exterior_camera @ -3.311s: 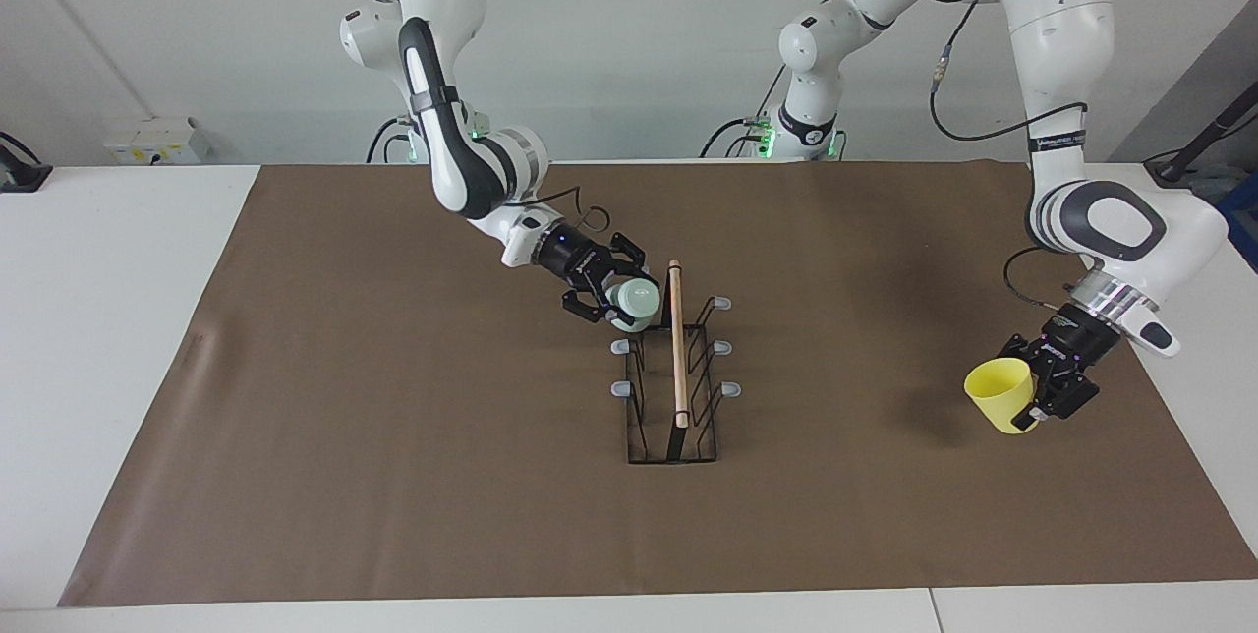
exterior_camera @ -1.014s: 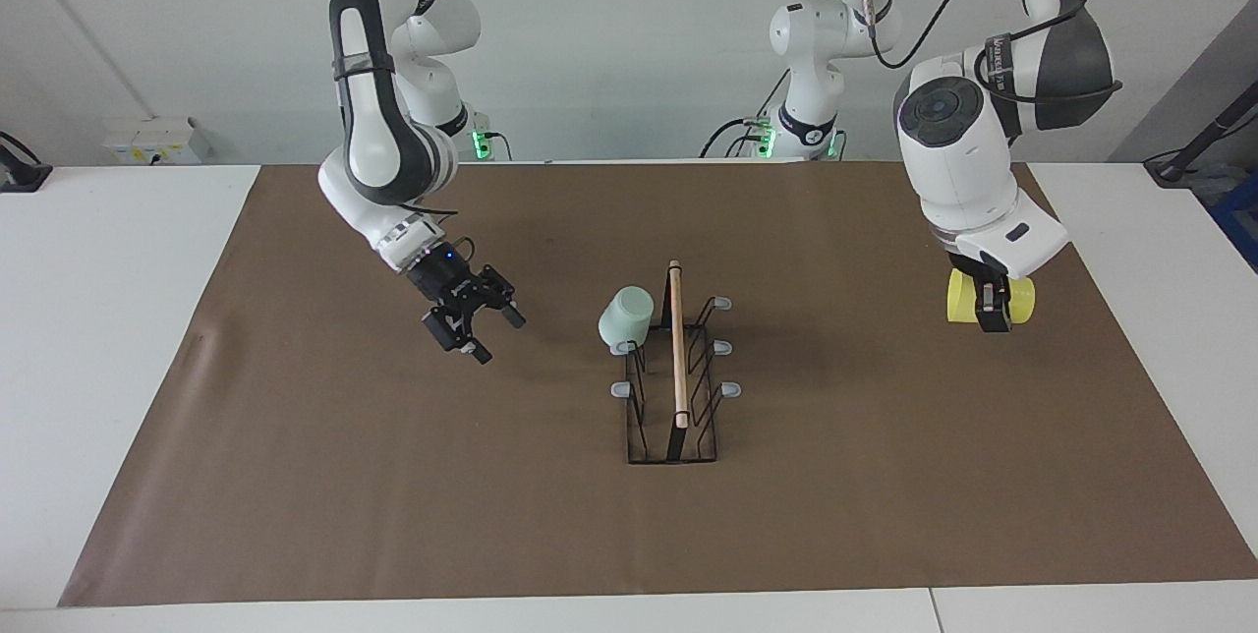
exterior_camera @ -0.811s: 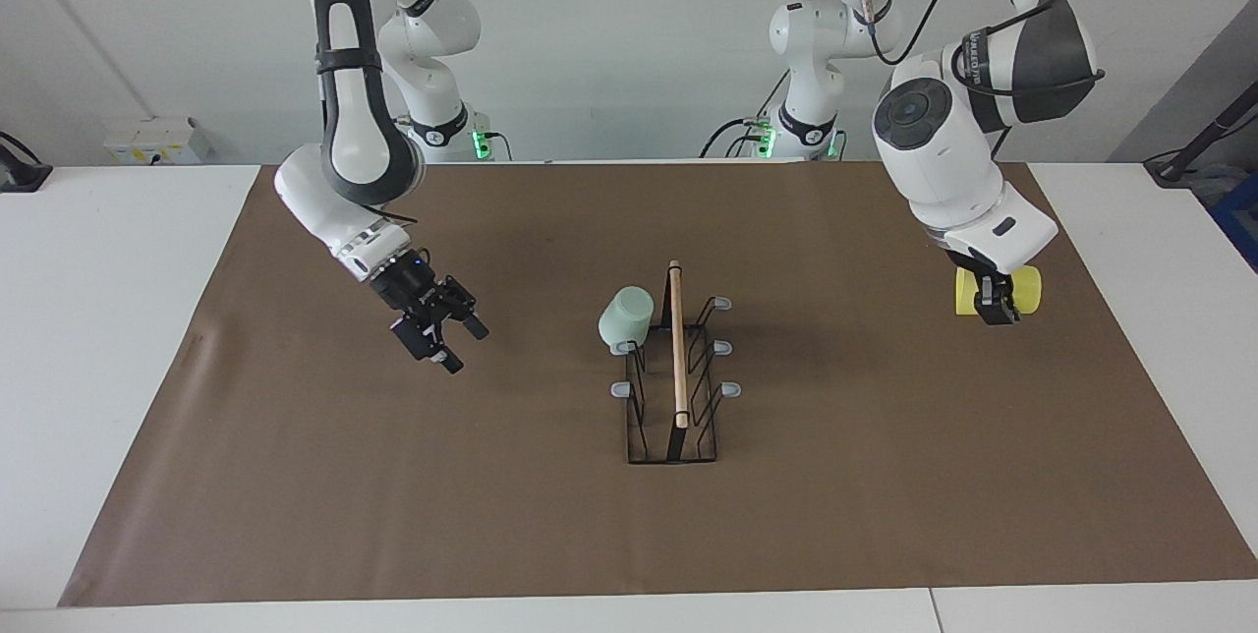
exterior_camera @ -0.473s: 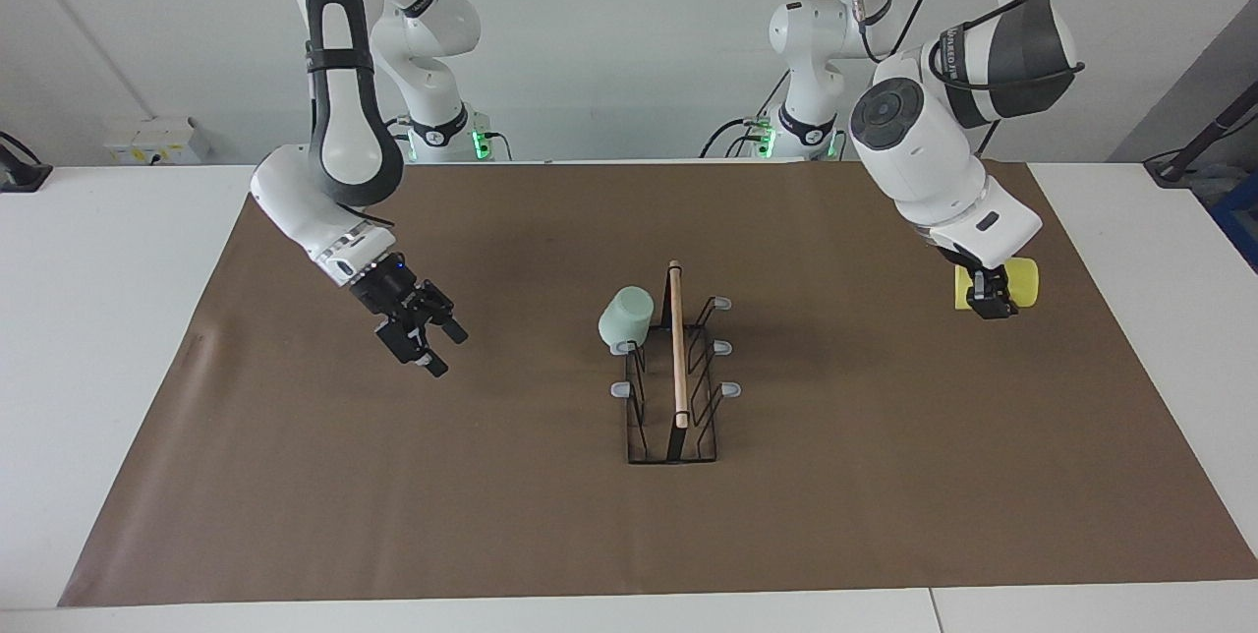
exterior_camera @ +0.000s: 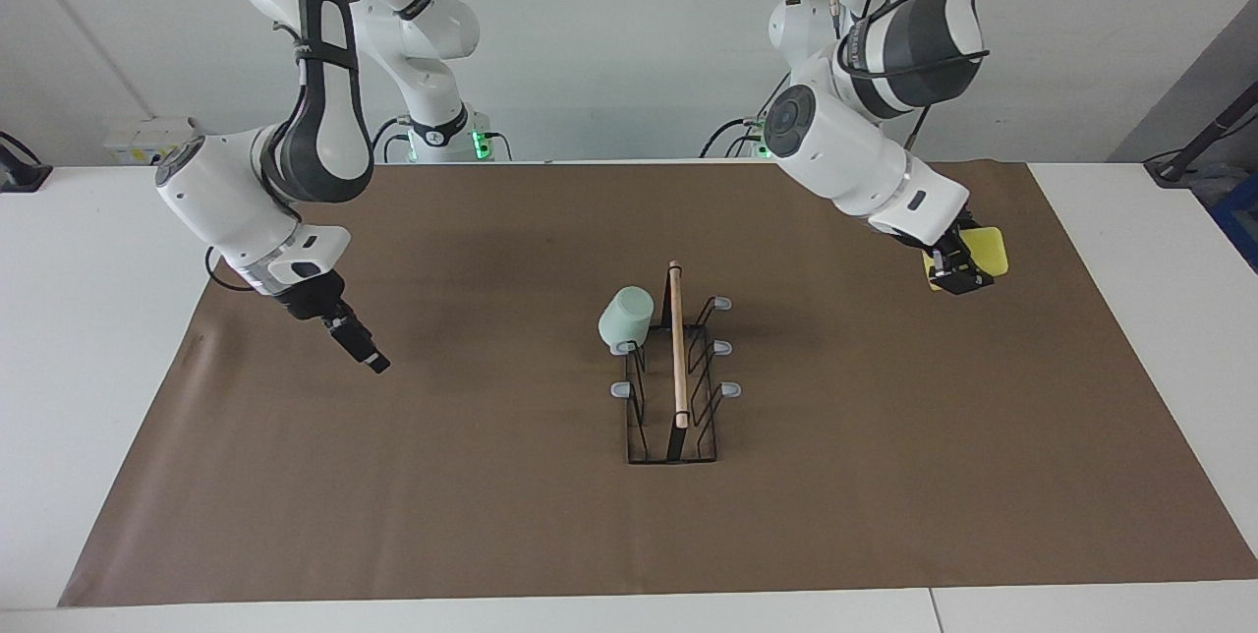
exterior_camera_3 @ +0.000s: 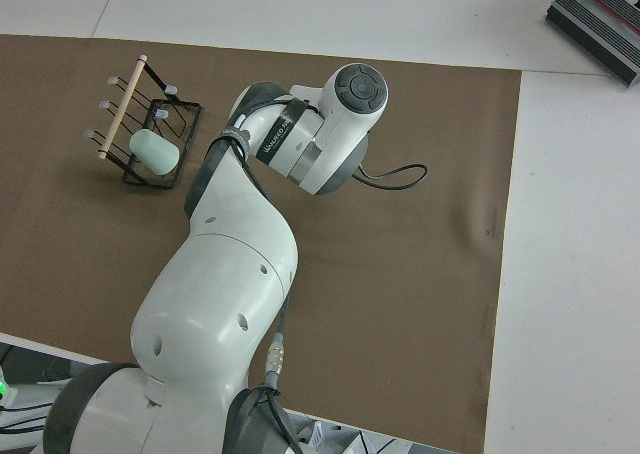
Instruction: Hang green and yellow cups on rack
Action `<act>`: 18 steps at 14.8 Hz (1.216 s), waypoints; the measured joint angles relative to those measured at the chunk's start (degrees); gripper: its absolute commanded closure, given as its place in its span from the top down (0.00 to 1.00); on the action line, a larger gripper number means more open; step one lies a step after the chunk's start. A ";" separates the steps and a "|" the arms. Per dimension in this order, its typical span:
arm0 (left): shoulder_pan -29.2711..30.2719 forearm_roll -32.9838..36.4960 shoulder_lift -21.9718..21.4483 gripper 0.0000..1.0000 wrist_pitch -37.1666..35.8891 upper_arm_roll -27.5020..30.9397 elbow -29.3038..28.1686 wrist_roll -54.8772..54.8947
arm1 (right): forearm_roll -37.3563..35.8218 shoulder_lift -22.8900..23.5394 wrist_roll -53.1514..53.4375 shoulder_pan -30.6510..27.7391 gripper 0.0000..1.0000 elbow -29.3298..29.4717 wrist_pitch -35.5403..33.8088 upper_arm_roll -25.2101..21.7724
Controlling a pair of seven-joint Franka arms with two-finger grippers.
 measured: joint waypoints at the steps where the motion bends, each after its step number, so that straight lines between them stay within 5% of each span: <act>1: -2.18 0.25 0.62 0.00 -1.93 0.01 -0.09 -2.03 | -3.02 -0.11 2.25 0.11 1.00 1.27 -1.96 0.04; 4: -7.75 2.17 4.74 0.00 -7.08 0.11 0.57 -8.77 | -12.64 -1.81 13.85 0.78 1.00 5.48 -9.33 0.67; 8: -11.82 3.18 9.96 0.00 -9.12 0.22 4.08 -13.39 | -16.46 -6.65 28.06 3.02 1.00 6.52 -16.46 0.86; 18: -18.73 2.06 12.84 0.00 -3.54 0.13 4.88 -16.09 | -23.00 -11.68 72.30 3.00 1.00 6.62 -23.16 0.22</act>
